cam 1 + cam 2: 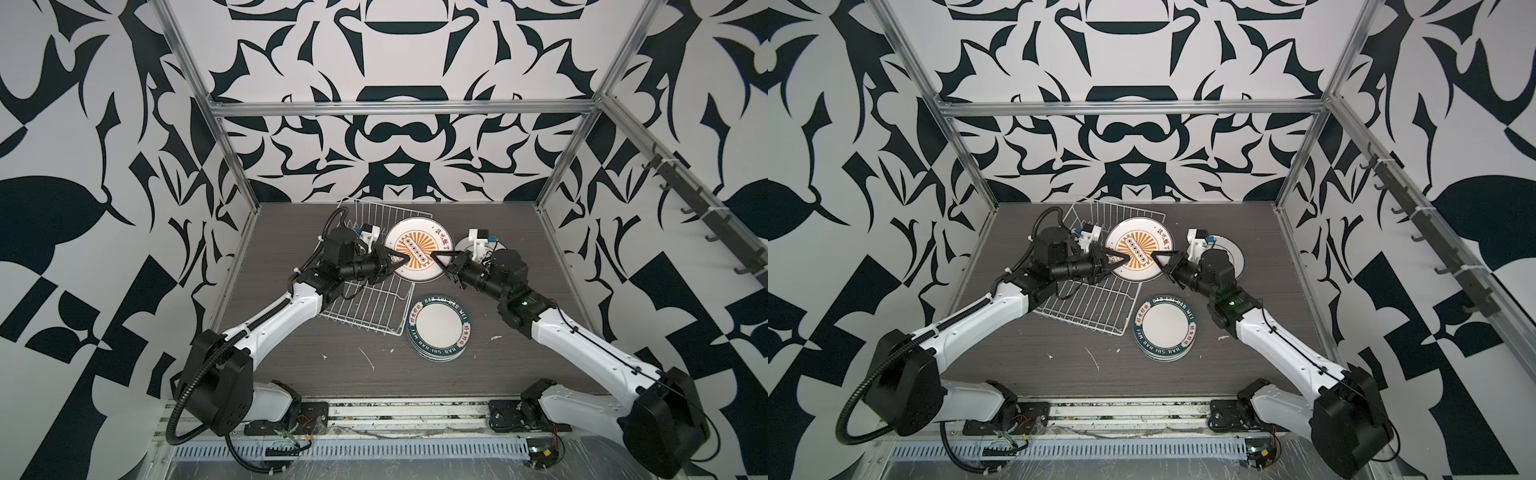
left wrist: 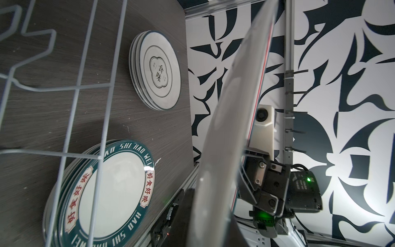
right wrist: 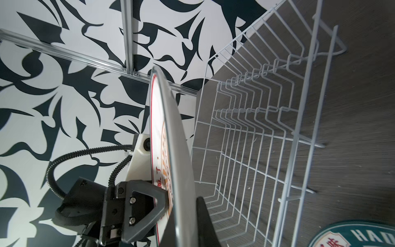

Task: Unload the plates from the dish rack
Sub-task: Place a plate on the plates.

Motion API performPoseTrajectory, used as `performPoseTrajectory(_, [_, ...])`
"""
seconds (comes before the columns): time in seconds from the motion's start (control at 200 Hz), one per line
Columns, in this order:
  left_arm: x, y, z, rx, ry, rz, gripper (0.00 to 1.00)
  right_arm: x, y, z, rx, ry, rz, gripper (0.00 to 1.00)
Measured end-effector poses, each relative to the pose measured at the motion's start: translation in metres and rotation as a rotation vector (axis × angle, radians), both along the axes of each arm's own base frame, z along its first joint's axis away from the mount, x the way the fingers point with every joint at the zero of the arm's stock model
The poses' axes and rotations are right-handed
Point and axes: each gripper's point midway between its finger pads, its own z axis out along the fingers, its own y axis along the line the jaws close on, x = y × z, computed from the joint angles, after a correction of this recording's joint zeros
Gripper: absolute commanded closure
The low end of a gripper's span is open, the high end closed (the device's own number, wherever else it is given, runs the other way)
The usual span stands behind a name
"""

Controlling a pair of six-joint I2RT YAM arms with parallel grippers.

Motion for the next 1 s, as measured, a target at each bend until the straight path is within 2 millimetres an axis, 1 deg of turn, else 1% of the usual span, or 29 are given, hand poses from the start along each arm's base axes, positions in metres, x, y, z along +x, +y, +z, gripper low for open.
performPoseTrajectory(0.06, [-0.004, -0.002, -0.009, 0.029, 0.010, -0.012, 0.62, -0.003, -0.002, -0.003, -0.039, -0.011, 0.002, 1.00])
performPoseTrajectory(0.185, [-0.016, -0.005, -0.031, 0.105, 0.045, -0.046, 0.51, -0.014, -0.013, -0.013, -0.132, -0.009, -0.003, 1.00])
performPoseTrajectory(0.19, [-0.016, -0.005, -0.031, 0.108, 0.046, -0.046, 0.47, -0.015, -0.014, -0.014, -0.134, -0.009, -0.003, 1.00])
performPoseTrajectory(0.2, [-0.017, -0.005, -0.033, 0.117, 0.044, -0.051, 0.35, -0.016, -0.015, -0.015, -0.143, -0.007, -0.006, 1.00])
performPoseTrajectory(0.21, [-0.017, -0.004, -0.034, 0.121, 0.045, -0.051, 0.27, -0.016, -0.017, -0.015, -0.150, -0.008, -0.008, 1.00])
performPoseTrajectory(0.22, [-0.018, -0.004, -0.035, 0.126, 0.051, -0.050, 0.24, -0.017, -0.018, -0.016, -0.157, -0.007, -0.008, 1.00])
performPoseTrajectory(0.245, [-0.019, -0.003, -0.037, 0.144, 0.048, -0.052, 0.21, -0.020, -0.022, -0.016, -0.171, -0.005, -0.012, 1.00])
performPoseTrajectory(0.36, [-0.017, 0.005, -0.040, 0.218, 0.030, -0.034, 0.19, -0.027, -0.045, -0.016, -0.241, 0.006, -0.051, 1.00])
performPoseTrajectory(0.455, [-0.014, 0.015, -0.037, 0.262, 0.003, -0.016, 0.18, -0.033, -0.065, -0.008, -0.290, 0.003, -0.093, 1.00])
performPoseTrajectory(0.57, [-0.005, 0.035, -0.032, 0.302, -0.026, 0.031, 0.17, -0.044, -0.084, 0.001, -0.341, -0.003, -0.135, 1.00])
performPoseTrajectory(0.645, [0.000, 0.048, -0.033, 0.338, -0.034, 0.062, 0.16, -0.053, -0.092, 0.000, -0.369, 0.010, -0.145, 1.00])
performPoseTrajectory(0.75, [0.006, 0.068, -0.031, 0.422, -0.067, 0.124, 0.16, -0.064, -0.100, -0.012, -0.418, 0.064, -0.140, 1.00])
performPoseTrajectory(0.835, [0.007, 0.088, -0.020, 0.494, -0.125, 0.198, 0.16, -0.074, -0.105, -0.030, -0.466, 0.137, -0.126, 1.00])
performPoseTrajectory(0.84, [0.007, 0.089, -0.019, 0.497, -0.128, 0.202, 0.14, -0.075, -0.105, -0.031, -0.468, 0.141, -0.125, 1.00])
performPoseTrajectory(0.855, [0.007, 0.093, -0.017, 0.510, -0.141, 0.220, 0.12, -0.077, -0.106, -0.035, -0.479, 0.157, -0.121, 1.00])
performPoseTrajectory(1.0, [0.009, 0.139, 0.011, 0.619, -0.266, 0.419, 0.02, -0.095, -0.114, -0.059, -0.545, 0.261, -0.091, 1.00])
